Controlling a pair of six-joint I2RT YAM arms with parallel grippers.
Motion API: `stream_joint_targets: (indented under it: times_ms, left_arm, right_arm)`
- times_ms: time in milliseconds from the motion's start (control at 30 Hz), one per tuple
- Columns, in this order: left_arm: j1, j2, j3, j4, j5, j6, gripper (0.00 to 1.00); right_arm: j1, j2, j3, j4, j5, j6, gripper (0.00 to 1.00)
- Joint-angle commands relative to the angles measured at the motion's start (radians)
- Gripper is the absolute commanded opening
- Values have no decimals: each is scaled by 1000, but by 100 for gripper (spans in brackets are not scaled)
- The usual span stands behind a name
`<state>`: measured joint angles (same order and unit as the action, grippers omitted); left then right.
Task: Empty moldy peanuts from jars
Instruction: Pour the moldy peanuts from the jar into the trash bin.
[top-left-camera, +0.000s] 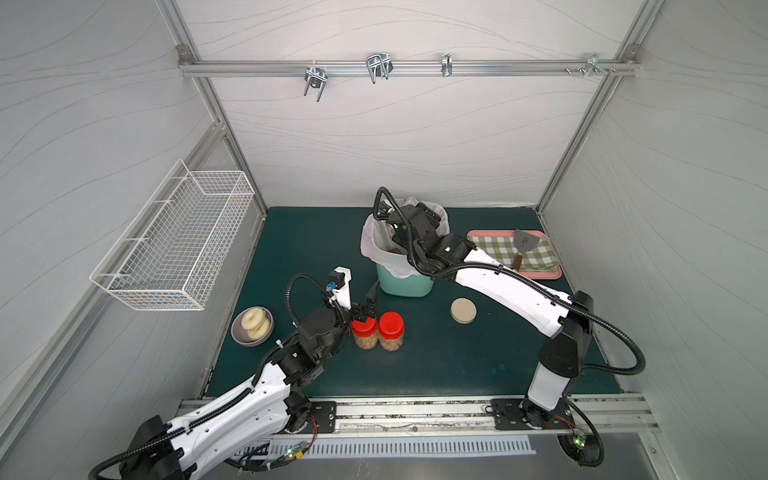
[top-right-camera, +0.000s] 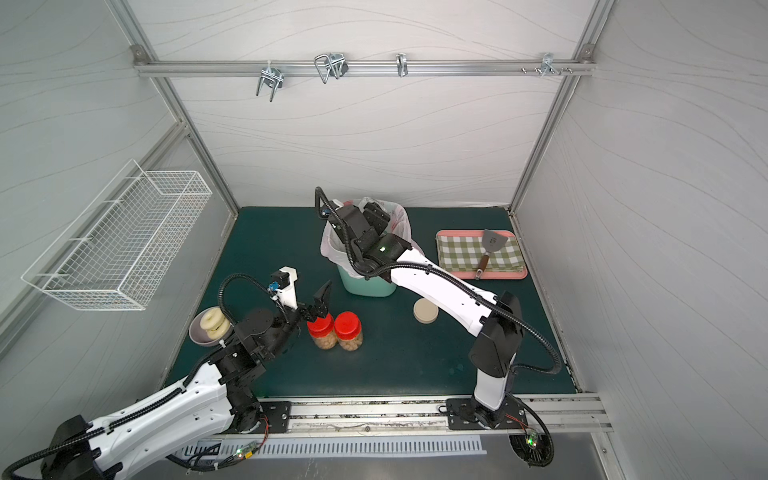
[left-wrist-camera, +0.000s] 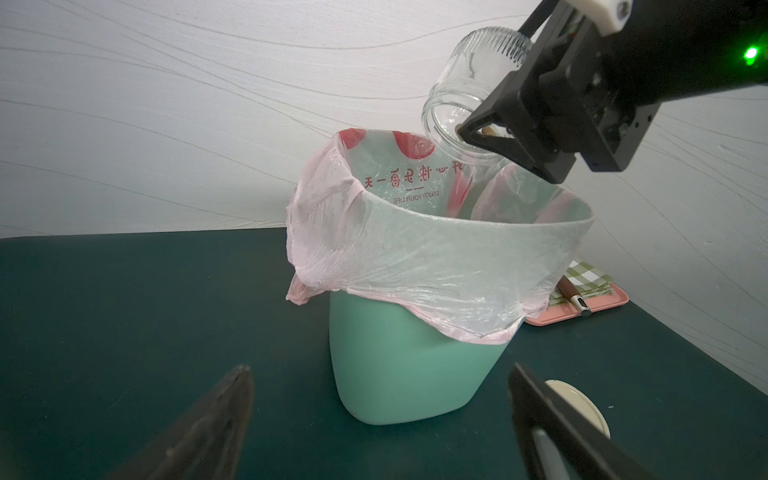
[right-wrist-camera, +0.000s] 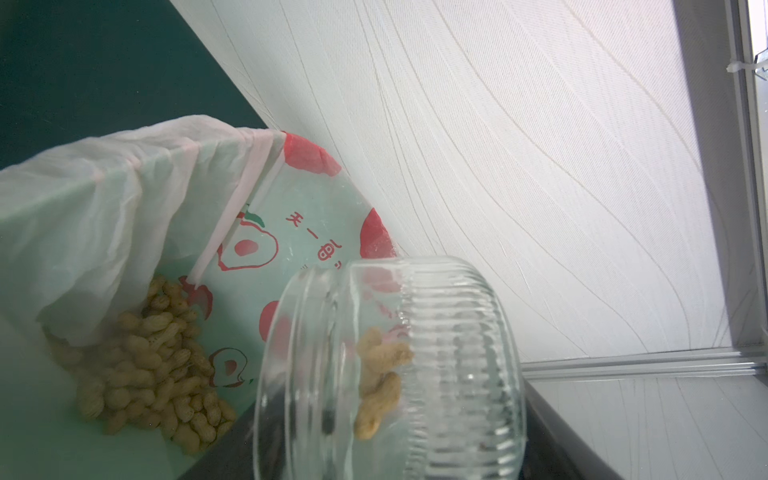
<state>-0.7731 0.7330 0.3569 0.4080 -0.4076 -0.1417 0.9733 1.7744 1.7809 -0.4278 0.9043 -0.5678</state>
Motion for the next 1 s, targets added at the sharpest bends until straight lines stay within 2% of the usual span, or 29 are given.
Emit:
stream_joint_targets:
  times_ms: [0,167,267,333,467,600,733,867,967]
  left_arm:
    - [3,-3,5,26,-8,7,97]
    - [3,0,5,28,-7,5,97]
    - [3,0,5,26,-8,6,97]
    - [3,-5,4,26,-10,6,97]
    - [3,-2,5,28,-4,2,97]
    - [3,-4,4,28,-6,2,97]
    - [3,-3,5,29,-4,2,96]
    - [4,-3,4,25,-7,4,97]
    - [4,-12,1,27,-10,5,97]
  right_arm:
    - [-5,5,34,28,36,-16,0]
    - [11,-10,0,106,20,-58,0]
    - [-17,24,28,59,27,-55,0]
    - [2,28,42,45,49,-63,0]
    - [16,-26,-40,186,27,-117,0]
    - [0,-1,-4,148,62,-123,0]
    - [38,-29,-102,347,52,-256,0]
    - [16,23,-55,314,84,-282,0]
    - [52,9,-101,406,87,-352,0]
